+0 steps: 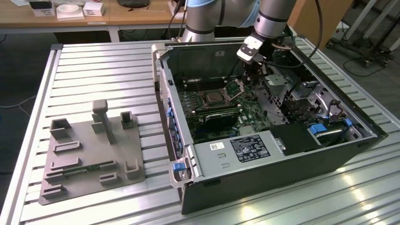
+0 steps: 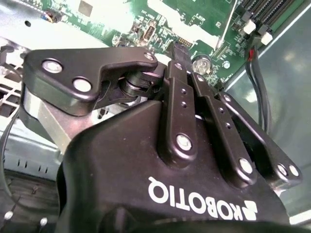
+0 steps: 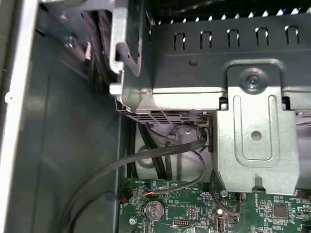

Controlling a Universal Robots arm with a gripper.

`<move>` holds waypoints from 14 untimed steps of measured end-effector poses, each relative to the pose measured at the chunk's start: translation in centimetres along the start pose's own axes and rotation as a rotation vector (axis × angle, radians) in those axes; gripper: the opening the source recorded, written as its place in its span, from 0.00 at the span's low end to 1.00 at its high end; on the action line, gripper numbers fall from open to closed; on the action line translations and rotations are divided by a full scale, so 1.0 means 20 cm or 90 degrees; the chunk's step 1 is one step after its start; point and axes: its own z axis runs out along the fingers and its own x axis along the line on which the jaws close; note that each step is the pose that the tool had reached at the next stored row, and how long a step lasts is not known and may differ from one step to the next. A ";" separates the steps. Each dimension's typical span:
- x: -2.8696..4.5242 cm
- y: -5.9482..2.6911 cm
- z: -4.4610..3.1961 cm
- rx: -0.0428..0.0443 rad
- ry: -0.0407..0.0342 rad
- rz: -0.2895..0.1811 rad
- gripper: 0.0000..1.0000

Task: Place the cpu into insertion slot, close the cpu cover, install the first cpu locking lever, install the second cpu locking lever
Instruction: 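Close the cpu cover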

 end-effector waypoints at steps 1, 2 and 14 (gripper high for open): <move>0.000 0.000 0.009 0.0008 0.0000 0.000 0.11; 0.000 0.000 0.017 0.0015 0.0001 0.000 0.11; -0.001 -0.038 0.055 0.0070 -0.0002 -0.002 0.11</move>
